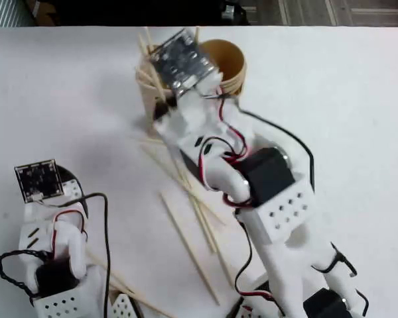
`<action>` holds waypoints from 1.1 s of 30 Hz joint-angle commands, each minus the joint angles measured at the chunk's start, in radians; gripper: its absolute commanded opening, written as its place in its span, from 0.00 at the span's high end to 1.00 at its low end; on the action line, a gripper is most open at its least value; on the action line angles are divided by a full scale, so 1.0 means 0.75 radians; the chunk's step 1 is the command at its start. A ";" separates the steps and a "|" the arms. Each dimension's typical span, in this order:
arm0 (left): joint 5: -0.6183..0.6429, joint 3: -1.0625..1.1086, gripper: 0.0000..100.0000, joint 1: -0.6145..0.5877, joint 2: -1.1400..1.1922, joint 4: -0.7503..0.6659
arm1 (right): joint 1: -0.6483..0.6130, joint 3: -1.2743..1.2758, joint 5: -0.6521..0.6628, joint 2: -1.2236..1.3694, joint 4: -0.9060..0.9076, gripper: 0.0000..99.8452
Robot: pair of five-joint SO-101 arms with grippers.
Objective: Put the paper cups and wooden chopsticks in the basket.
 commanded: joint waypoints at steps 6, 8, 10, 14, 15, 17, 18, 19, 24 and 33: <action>-0.012 -0.010 0.96 -0.007 -0.019 0.002 | 0.036 -0.018 0.016 0.017 -0.662 0.98; -0.012 -0.010 0.96 -0.007 -0.019 0.002 | 0.064 -0.014 0.016 0.085 -0.772 0.98; -0.012 -0.010 0.96 -0.007 -0.019 0.002 | 0.091 -0.014 0.016 0.165 -0.870 0.98; -0.012 -0.010 0.96 -0.007 -0.019 0.004 | 0.154 -0.014 0.010 0.328 -0.969 0.98; -0.012 -0.010 0.96 -0.007 -0.019 0.004 | 0.167 -0.014 0.006 0.365 -0.967 0.98; -0.012 -0.010 0.96 -0.007 -0.019 0.004 | 0.181 -0.014 0.006 0.431 -0.963 0.98; -0.012 -0.010 0.96 -0.007 -0.019 0.004 | 0.187 -0.014 0.006 0.453 -0.948 0.97; -0.012 -0.010 0.96 -0.007 -0.019 0.004 | 0.189 -0.014 0.006 0.474 -0.930 0.96; -0.012 -0.010 0.96 -0.007 -0.019 0.004 | 0.183 -0.025 0.006 0.418 -0.770 0.82; -0.012 -0.010 0.96 -0.007 -0.019 0.004 | 0.181 -0.014 0.006 0.103 0.040 0.84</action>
